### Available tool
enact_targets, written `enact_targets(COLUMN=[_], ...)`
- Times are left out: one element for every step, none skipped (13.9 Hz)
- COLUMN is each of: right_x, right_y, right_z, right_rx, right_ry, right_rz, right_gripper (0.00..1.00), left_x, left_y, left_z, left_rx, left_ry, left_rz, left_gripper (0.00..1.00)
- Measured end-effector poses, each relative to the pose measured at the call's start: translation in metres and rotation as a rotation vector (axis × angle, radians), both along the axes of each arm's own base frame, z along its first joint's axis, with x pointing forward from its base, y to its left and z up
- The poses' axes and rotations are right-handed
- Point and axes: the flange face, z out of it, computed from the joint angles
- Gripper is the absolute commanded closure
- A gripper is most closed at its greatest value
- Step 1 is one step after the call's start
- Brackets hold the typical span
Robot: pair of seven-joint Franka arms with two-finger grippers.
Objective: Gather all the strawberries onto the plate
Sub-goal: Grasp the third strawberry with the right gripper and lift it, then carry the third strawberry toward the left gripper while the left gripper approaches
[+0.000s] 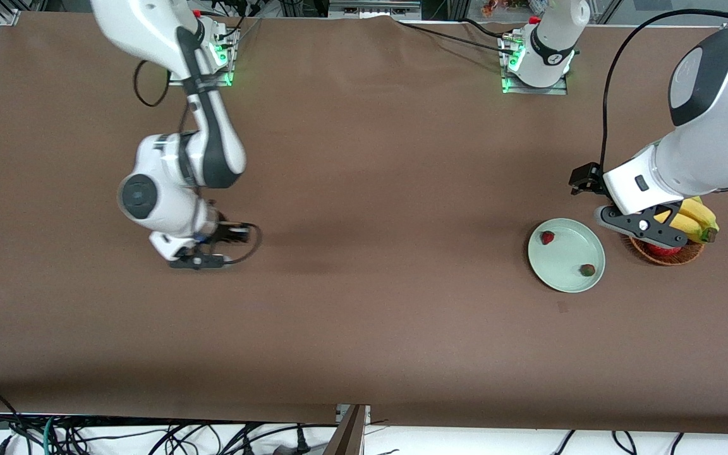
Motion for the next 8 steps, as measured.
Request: enact_targets(right_x=[-0.001, -0.004, -0.008, -0.013, -0.019, -0.029, -0.042, -0.059], right_y=[0.047, 0.09, 0.128, 0.164, 0.196, 0.226, 0.253, 0.278], right_z=[0.001, -0.003, -0.009, -0.017, -0.026, -0.037, -0.049, -0.061], right_rx=[0.018, 0.038, 0.06, 0.091, 0.129, 0.167, 0.199, 0.227], right_ry=[-0.007, -0.009, -0.009, -0.014, -0.031, -0.059, -0.085, -0.106], right_rz=[-0.034, -0.075, -0.124, -0.181, -0.238, -0.292, -0.339, -0.378], right_gripper=[0.87, 0.86, 0.85, 0.85, 0.81, 0.76, 0.65, 0.51], left_x=[0.0, 0.0, 0.0, 0.0, 0.0, -0.001, -0.001, -0.002], left_y=[0.0, 0.0, 0.0, 0.0, -0.001, -0.003, -0.004, -0.006], left_z=[-0.001, -0.001, -0.001, -0.001, -0.002, -0.003, -0.004, -0.006], left_rx=[0.0, 0.0, 0.0, 0.0, -0.002, -0.003, -0.004, -0.003], left_ry=[0.002, 0.002, 0.002, 0.003, 0.004, 0.007, 0.01, 0.013], left_rz=[0.001, 0.002, 0.002, 0.002, 0.001, -0.001, -0.003, -0.006], left_gripper=[0.0, 0.0, 0.0, 0.0, 0.0, 0.0, 0.0, 0.0])
